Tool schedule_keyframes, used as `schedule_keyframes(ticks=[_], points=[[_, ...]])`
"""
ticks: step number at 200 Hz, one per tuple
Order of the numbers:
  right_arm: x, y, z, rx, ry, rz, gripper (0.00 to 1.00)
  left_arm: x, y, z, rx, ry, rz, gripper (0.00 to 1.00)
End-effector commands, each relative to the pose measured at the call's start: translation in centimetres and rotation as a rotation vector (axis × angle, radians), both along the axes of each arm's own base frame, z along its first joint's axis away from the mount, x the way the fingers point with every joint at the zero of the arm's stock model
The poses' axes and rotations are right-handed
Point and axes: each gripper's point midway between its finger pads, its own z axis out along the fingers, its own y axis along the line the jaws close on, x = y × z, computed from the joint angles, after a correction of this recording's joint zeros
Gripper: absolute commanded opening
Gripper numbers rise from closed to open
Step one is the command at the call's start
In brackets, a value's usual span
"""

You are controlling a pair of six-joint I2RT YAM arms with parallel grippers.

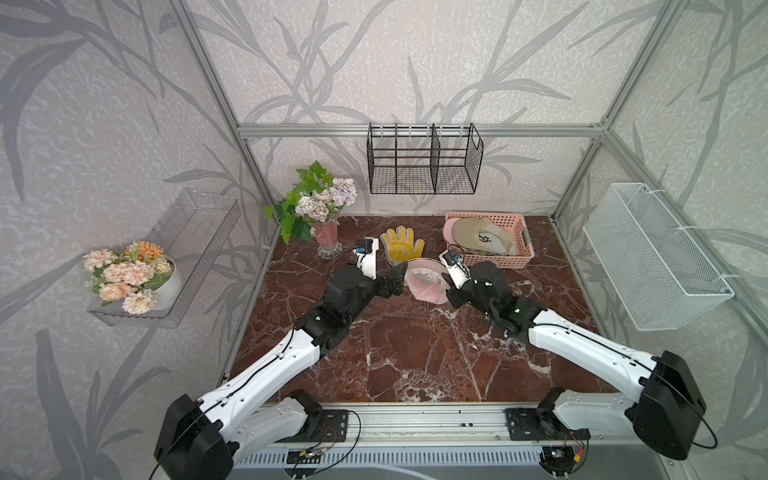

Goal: Turn the baseball cap inside out
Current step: Turn over the baseball cap.

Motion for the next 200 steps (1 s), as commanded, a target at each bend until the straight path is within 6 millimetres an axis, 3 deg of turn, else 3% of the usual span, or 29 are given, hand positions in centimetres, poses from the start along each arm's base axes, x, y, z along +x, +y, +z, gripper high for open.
schedule_keyframes(ticks=[1,36,60,90,117,152,182,200], points=[[-2.2,0.7,0.2,0.023,0.121,0.093,0.00,-0.8,-3.0,0.1,0.296,-0.151,-0.243,0.94],[-2.4,0.7,0.5,0.018,0.151,0.117,0.00,-1.5,-5.5,-1.4,0.497,-0.191,-0.451,0.91],[-2.6,1.0,0.9,0.027,0.159,0.134,0.00,-1.9,-6.6,-2.2,0.550,-0.192,-0.547,0.78],[-2.7,1.6,1.5,0.045,0.161,0.160,0.00,-2.1,-7.5,-3.6,0.571,-0.164,-0.604,0.76],[-3.0,1.9,1.9,0.068,0.166,0.184,0.00,-2.4,-8.1,-4.2,0.556,-0.149,-0.644,0.53],[-3.2,1.4,1.9,0.211,0.210,0.217,0.03,-2.8,-8.0,-2.8,0.508,-0.205,-0.624,0.00],[-3.0,0.2,1.6,0.383,0.217,0.233,0.27,-3.8,-7.0,0.0,0.426,-0.321,-0.559,0.00],[-2.9,-0.5,1.5,0.462,0.208,0.239,0.31,-5.0,-6.7,1.2,0.373,-0.374,-0.567,0.00]])
